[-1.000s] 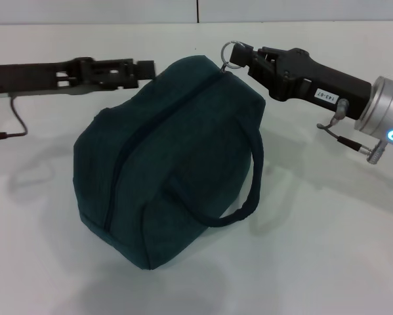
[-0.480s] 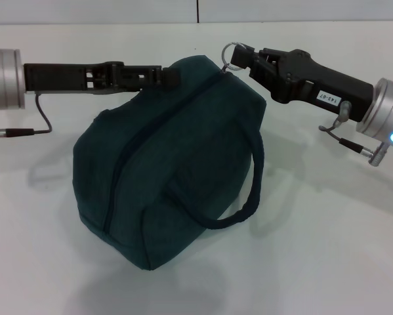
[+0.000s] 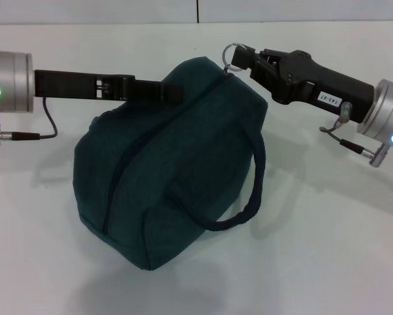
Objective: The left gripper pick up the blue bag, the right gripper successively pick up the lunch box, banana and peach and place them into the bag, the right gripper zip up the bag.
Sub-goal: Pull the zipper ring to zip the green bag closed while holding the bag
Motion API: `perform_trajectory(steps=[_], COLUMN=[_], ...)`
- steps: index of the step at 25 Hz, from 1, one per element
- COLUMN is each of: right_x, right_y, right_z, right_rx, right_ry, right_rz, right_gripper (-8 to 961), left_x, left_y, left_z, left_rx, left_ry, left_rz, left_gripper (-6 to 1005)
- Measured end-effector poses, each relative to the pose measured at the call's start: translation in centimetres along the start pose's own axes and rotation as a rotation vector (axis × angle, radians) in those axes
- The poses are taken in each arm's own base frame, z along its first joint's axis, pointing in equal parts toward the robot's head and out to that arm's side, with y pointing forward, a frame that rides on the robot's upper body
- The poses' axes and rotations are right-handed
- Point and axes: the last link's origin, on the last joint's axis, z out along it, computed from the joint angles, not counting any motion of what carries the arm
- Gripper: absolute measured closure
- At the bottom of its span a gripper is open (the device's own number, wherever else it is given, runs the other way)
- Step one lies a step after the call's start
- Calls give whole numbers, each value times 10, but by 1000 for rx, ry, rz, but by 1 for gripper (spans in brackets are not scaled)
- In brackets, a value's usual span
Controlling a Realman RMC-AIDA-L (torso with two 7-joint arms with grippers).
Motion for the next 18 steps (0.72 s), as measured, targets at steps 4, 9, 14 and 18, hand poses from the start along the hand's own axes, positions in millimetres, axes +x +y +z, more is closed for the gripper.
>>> perform_trajectory(steps=[4,9,14,18], right_x=[0,0,-2,-3], right_y=[0,0,-1,-4], right_z=[0,0,-4,-11], right_rx=[0,1,6,28], right_ry=[0,0,-24,-51], right_rz=[0,3,18,48], right_gripper=[882,881,879,878], left_x=[1,3,3,2], left_y=[1,2,3,5], left_z=[2,3,4,4], left_rx=[-5,-7,-12,-26], left_ry=[-3,-6,-7,-11], left_rz=[1,4,4,0], left_gripper=[637,854,916,931])
